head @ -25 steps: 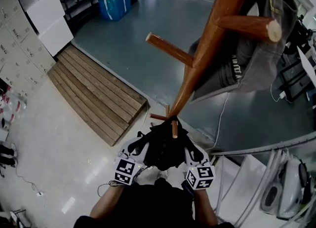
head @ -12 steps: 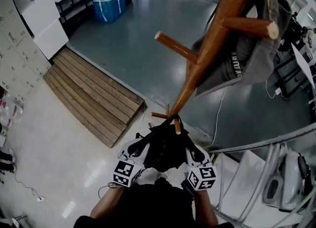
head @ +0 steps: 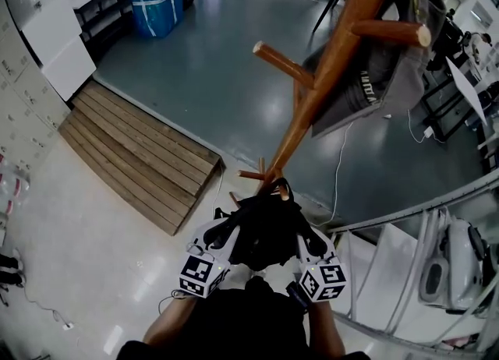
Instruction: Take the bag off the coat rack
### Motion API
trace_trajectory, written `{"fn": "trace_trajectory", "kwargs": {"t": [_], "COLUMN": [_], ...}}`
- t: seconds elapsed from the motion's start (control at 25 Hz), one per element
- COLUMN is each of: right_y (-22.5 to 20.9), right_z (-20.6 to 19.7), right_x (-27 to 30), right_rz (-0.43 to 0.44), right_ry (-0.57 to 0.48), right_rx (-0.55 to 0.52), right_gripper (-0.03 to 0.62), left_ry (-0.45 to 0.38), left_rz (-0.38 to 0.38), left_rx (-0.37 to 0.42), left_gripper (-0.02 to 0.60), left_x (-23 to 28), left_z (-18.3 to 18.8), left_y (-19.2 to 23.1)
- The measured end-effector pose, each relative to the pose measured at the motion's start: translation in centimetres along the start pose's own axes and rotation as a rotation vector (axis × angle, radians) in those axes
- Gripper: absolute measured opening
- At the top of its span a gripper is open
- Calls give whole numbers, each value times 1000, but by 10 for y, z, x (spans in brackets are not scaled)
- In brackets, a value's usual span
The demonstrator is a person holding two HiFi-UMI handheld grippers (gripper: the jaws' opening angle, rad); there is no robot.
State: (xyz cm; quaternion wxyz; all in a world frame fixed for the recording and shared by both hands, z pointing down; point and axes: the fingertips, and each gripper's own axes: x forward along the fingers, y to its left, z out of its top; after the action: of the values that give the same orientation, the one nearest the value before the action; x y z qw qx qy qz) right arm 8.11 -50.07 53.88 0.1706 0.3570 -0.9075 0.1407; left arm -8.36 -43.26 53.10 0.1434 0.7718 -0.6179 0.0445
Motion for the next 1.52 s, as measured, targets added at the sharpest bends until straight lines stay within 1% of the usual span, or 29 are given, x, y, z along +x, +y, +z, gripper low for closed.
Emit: {"fn": "trace_trajectory", "kwargs": {"t": [0.16, 0.28, 0.52, 0.6, 0.76, 0.96, 1.2, 1.36, 1.52], "right_y": [9, 13, 35, 45, 67, 89, 105, 114, 116], "right_z": [4, 2, -5, -7, -10, -25, -38, -50, -62], "right_x": [-14, -27, -51, -59, -74, -94, -111, -125, -139], "right_rz": [-32, -59, -128, -148, -185, -224, -220, -184, -142], "right_ry": [-19, -29, -52, -60, -74, -66, -57, -50, -59], "right_rx": [3, 13, 48, 59, 78, 111, 127, 117, 114], "right_gripper": [91, 89, 87, 87, 87, 86, 86, 86, 84], "left_ry": [-37, -49, -53, -54, -37, -42, -25, -26, -30], "left_rz": [-50, -85, -156, -178, -220, -280, -271, -255, -240], "left_rx": [-9, 6, 38, 39, 15, 42, 26, 19, 33], "left_gripper": [80, 80, 78, 78, 78, 77, 77, 77, 77], "left_x": [-10, -16, -36, -47, -68, -88, -113, -133, -153], "left_z": [9, 9, 8, 8, 10, 5, -5, -16, -28], "left_y": [-5, -11, -20, -21, -18, -22, -31, -41, -55]}}
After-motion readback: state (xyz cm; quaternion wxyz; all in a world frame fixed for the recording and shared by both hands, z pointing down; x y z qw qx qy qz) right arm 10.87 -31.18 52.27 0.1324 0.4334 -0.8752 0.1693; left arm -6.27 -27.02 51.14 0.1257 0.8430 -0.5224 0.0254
